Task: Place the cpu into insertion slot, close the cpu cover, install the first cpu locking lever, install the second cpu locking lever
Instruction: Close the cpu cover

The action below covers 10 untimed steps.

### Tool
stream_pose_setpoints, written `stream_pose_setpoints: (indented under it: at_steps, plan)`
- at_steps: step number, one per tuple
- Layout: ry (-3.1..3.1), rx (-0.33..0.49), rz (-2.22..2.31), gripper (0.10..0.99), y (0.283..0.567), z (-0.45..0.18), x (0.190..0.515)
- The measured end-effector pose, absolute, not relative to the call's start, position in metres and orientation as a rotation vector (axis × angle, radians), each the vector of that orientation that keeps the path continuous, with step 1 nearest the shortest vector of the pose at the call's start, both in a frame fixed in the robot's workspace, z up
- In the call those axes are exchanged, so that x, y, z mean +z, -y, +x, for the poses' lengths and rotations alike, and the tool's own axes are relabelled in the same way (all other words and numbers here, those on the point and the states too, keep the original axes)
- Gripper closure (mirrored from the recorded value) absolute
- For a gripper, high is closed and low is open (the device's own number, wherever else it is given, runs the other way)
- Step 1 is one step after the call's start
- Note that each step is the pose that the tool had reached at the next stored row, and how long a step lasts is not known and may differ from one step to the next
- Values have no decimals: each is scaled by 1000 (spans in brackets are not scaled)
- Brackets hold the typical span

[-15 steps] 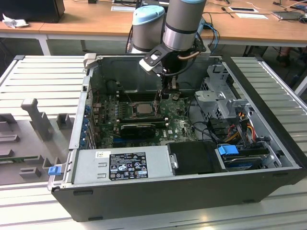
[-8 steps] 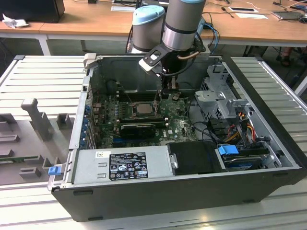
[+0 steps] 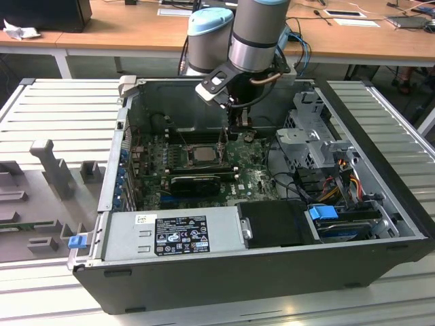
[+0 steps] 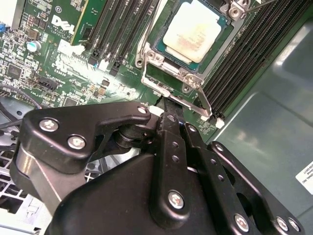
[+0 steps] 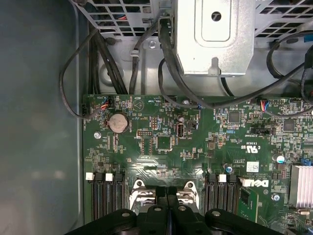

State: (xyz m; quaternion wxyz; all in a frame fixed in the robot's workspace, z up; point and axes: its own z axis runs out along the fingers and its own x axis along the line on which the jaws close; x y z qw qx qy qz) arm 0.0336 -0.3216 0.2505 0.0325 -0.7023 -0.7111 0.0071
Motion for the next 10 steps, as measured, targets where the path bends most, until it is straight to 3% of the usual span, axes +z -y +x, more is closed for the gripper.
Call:
stream_pose_setpoints:
  at_steps: [10]
  plan:
    - [2189,22,-2162,980,322,29,251]
